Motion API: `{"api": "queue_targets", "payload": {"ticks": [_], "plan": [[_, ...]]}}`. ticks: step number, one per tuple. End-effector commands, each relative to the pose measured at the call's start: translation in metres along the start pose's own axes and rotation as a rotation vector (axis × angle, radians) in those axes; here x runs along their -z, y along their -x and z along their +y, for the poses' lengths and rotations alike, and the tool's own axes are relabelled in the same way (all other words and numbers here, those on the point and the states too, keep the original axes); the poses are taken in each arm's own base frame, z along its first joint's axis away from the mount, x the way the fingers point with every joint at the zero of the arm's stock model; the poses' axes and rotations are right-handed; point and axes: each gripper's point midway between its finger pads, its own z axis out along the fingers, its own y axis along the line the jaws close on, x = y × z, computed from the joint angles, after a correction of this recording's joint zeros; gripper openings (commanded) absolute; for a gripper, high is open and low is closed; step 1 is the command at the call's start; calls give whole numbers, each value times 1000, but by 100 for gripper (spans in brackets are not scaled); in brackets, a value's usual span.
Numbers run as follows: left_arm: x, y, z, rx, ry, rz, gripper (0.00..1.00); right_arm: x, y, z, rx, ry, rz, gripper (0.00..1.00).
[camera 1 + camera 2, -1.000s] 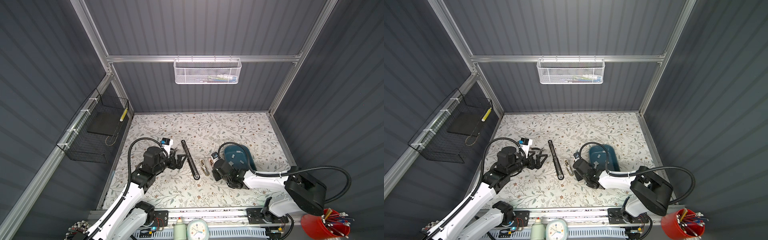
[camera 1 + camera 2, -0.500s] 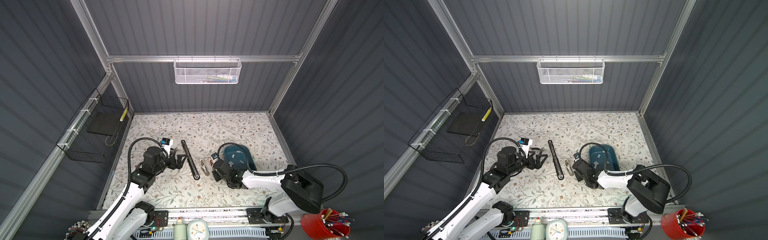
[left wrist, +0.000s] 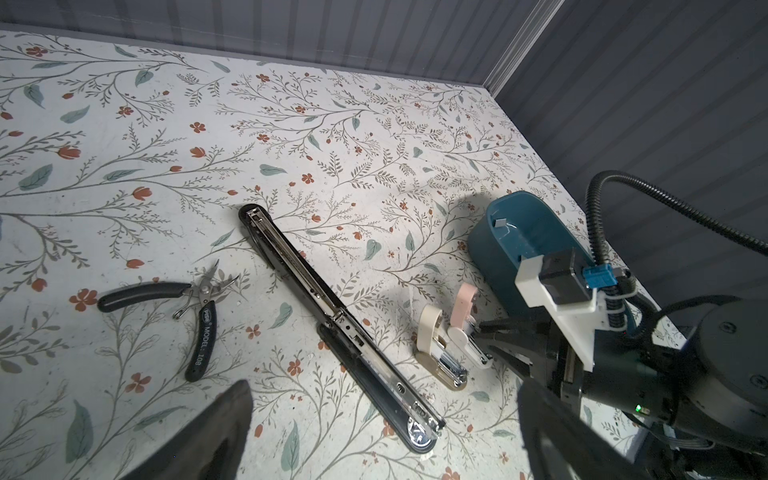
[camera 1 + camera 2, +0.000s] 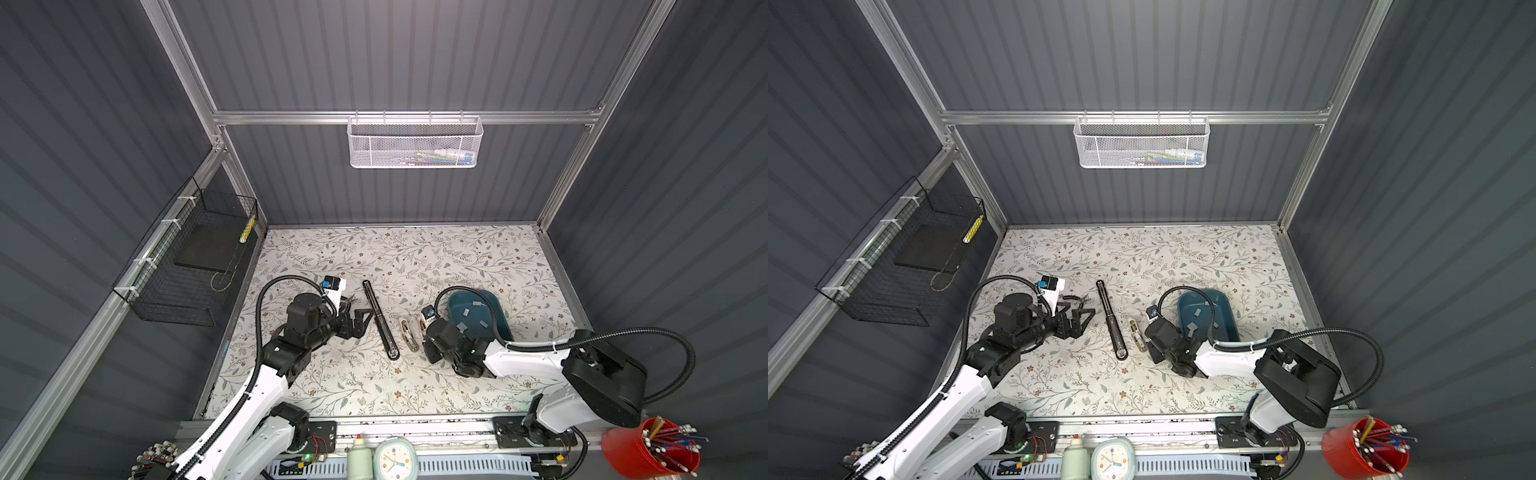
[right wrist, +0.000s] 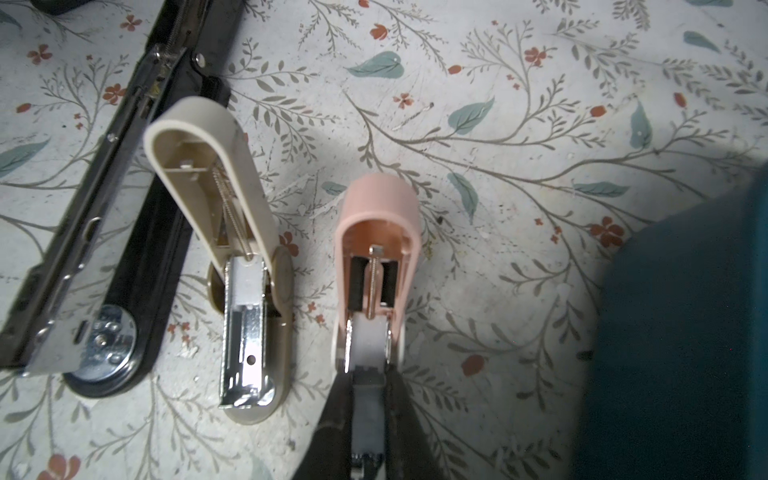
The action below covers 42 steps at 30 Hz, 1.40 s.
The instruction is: Load the staples into the stapler
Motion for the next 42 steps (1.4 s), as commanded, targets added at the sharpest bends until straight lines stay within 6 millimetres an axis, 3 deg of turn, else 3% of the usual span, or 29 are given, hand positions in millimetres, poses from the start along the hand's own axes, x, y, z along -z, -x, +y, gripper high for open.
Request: {"api": "queue_targets", "payload": {"ticks": [1,10,42], "plan": [[4,6,-5,-23,-22,-21,99,0,0,-2,-20,-10,1,0],[4,5,-5,-23,-22,-20,99,12,13,-1,-49,-23,-50,0],[5,6,-6,-23,-23,-22,99,4,10,4,-44,-15,-24,0]]}}
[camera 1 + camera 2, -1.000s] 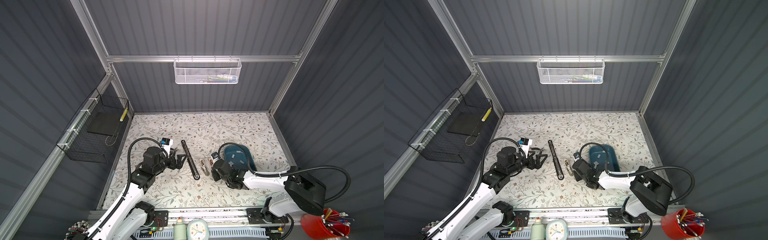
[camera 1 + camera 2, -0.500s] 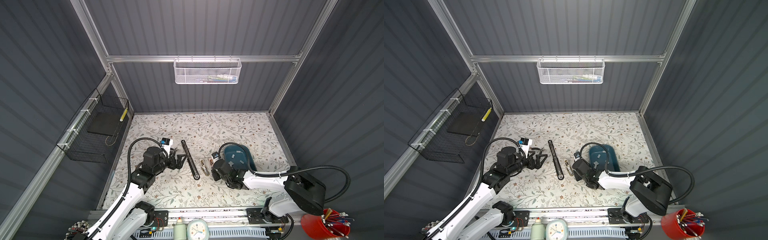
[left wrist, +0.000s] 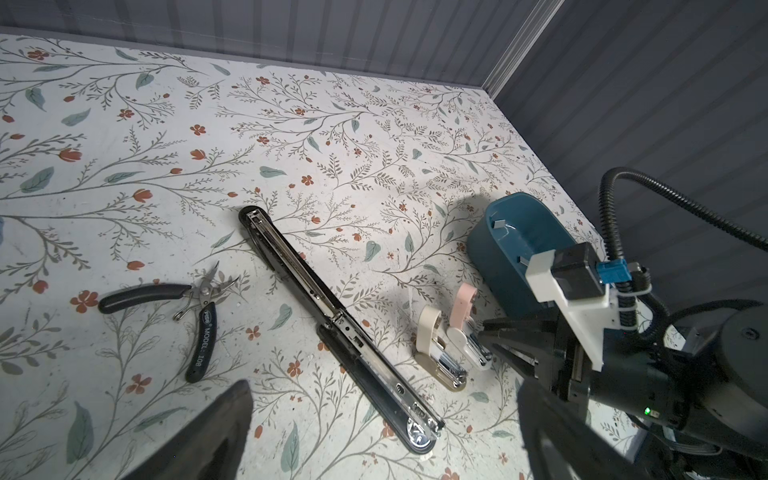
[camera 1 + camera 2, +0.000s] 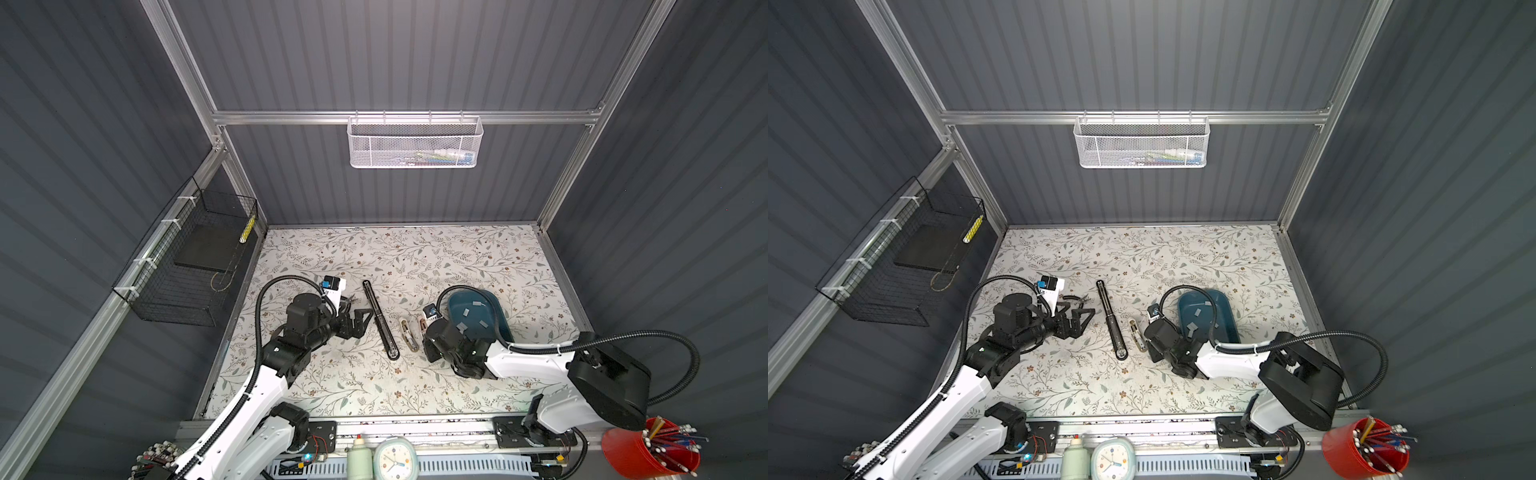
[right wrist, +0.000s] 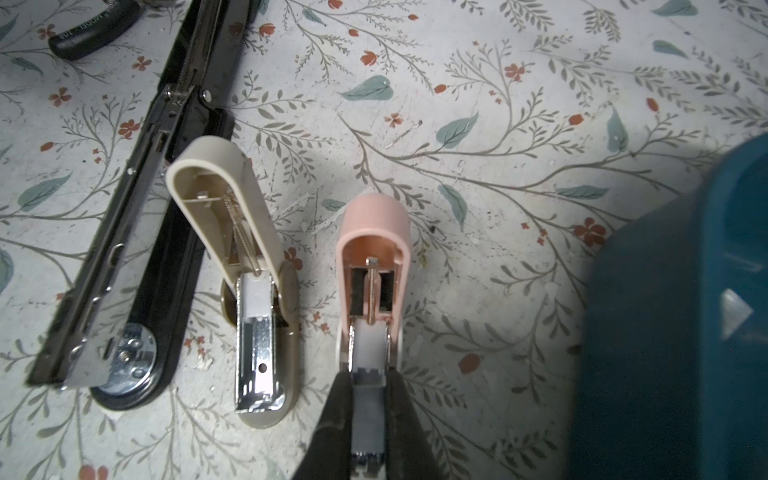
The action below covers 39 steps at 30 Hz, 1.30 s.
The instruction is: Load the staples into the stapler
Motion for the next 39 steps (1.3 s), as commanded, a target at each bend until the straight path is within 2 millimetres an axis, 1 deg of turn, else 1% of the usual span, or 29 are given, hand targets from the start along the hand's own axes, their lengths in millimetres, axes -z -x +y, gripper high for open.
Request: {"api": "queue_targets", "payload": {"ticks": [1,17,27,39], "plan": [[3,5,-5,-22,-21,-17,99,-2,2,3,-1,-2,9,0],[4,5,-5,-22,-23,-18,100,-6,-2,2,7,-14,24,0],[4,5,-5,-21,-23,-18,99,-4,-5,2,8,-12,35,0],[5,7,-6,-23,-25,-23,99,3,-21,-2,-10,-52,75,0]]}}
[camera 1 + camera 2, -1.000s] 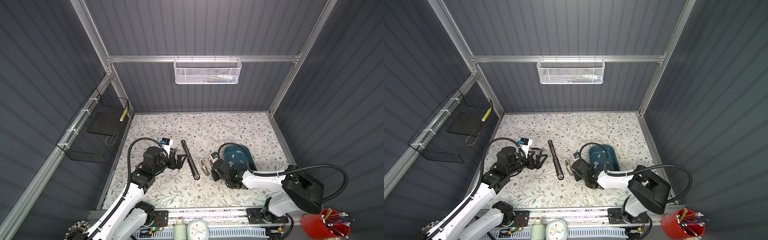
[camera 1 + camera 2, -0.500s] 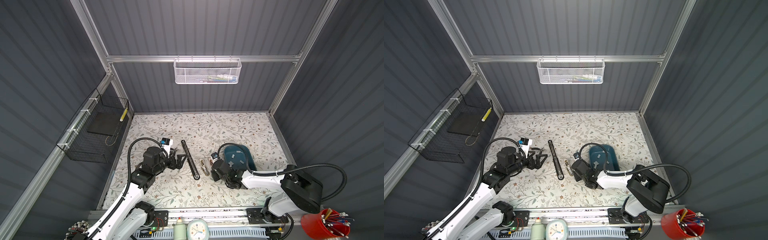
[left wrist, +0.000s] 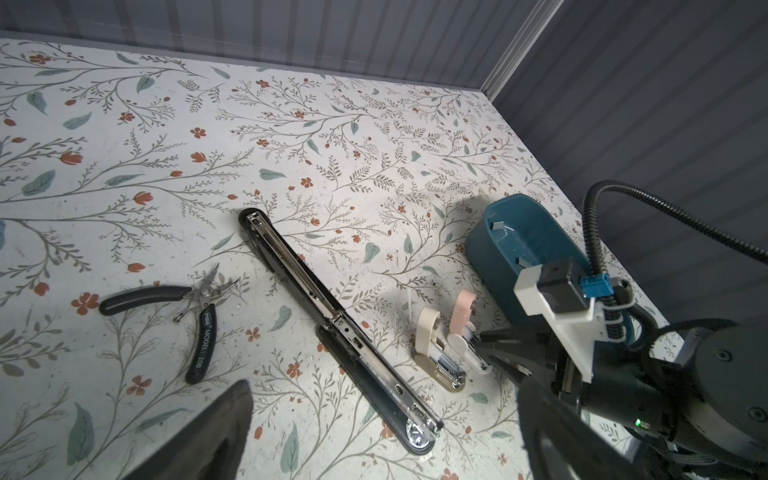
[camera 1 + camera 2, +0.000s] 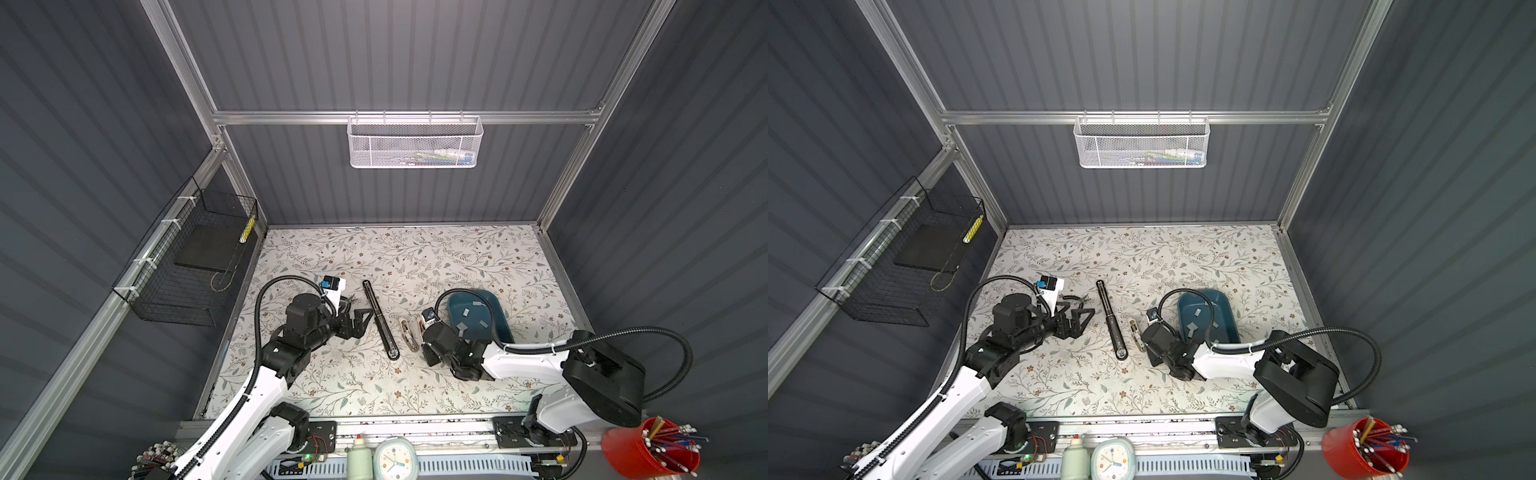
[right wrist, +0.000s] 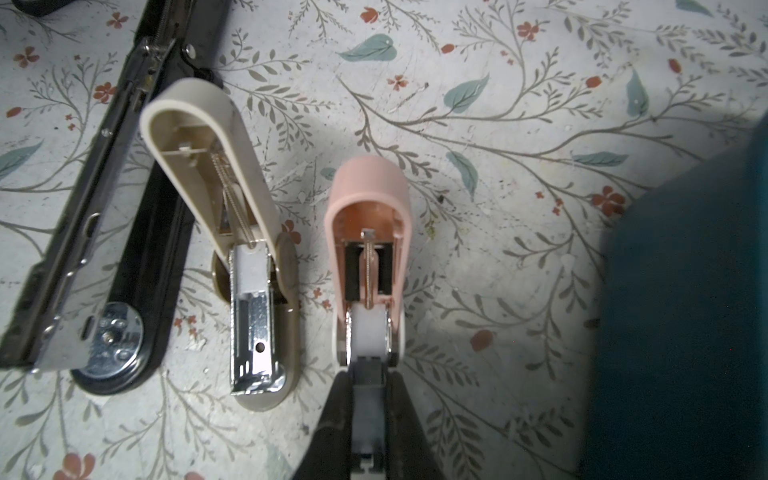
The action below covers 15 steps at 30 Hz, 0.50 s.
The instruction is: Load the staples into the stapler
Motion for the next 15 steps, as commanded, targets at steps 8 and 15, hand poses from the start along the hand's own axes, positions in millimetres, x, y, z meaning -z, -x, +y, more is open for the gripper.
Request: {"api": "queue_targets", "payload": {"ticks": [8,15], "plan": [[4,5,-5,-19,-22,-14,99,9,-9,1,-6,-8,40,0],[3,5,-6,-19,-25,-13,99,8,-15,2,-10,-6,61,1]]}}
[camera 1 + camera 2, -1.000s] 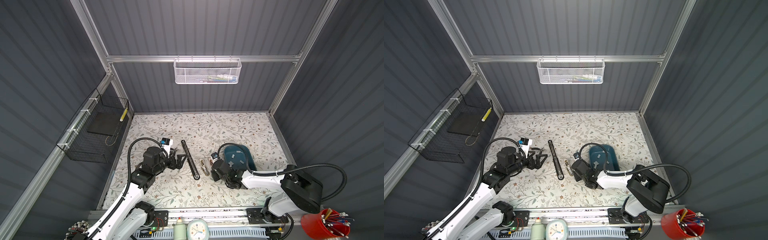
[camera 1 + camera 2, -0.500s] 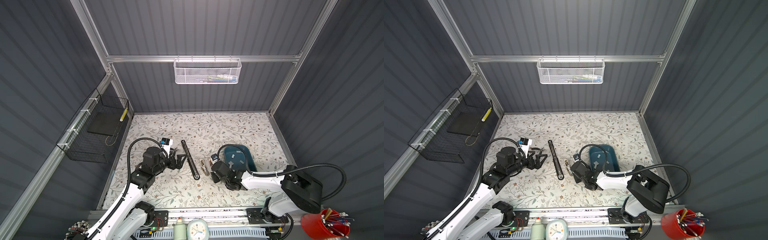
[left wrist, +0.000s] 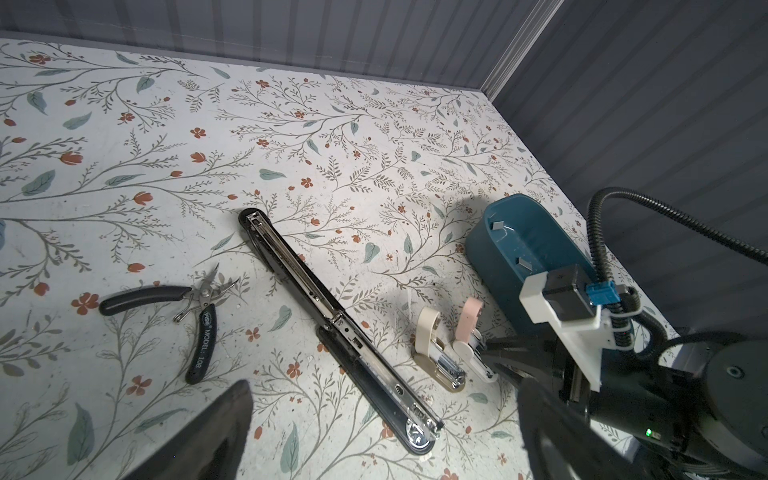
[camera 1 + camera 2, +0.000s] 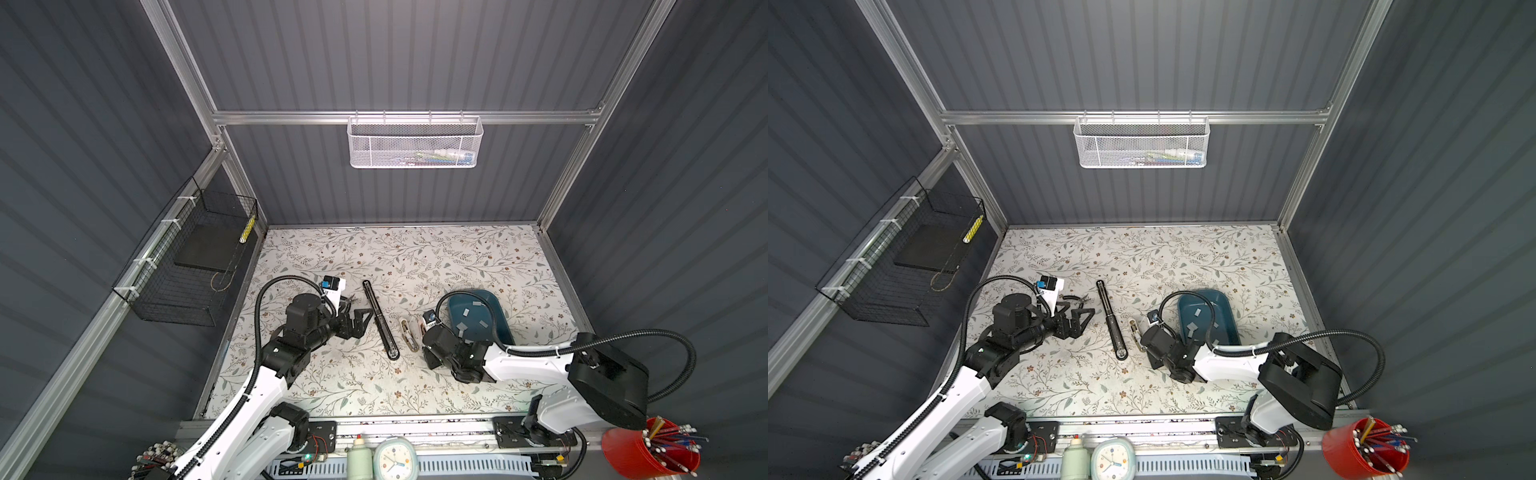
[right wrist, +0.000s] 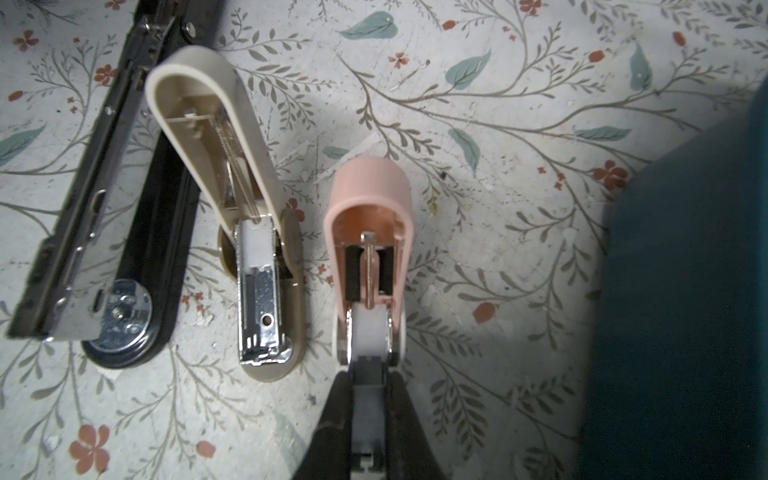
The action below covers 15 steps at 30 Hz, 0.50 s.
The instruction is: Load the staples into the stapler
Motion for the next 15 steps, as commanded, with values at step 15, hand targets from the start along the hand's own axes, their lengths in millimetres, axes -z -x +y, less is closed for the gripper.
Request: {"api": "queue_targets", "payload": {"ticks": [15], "plan": [[5,5,-7,-19,-30,-16,99,10,0,0,-13,-9,24,29]]}}
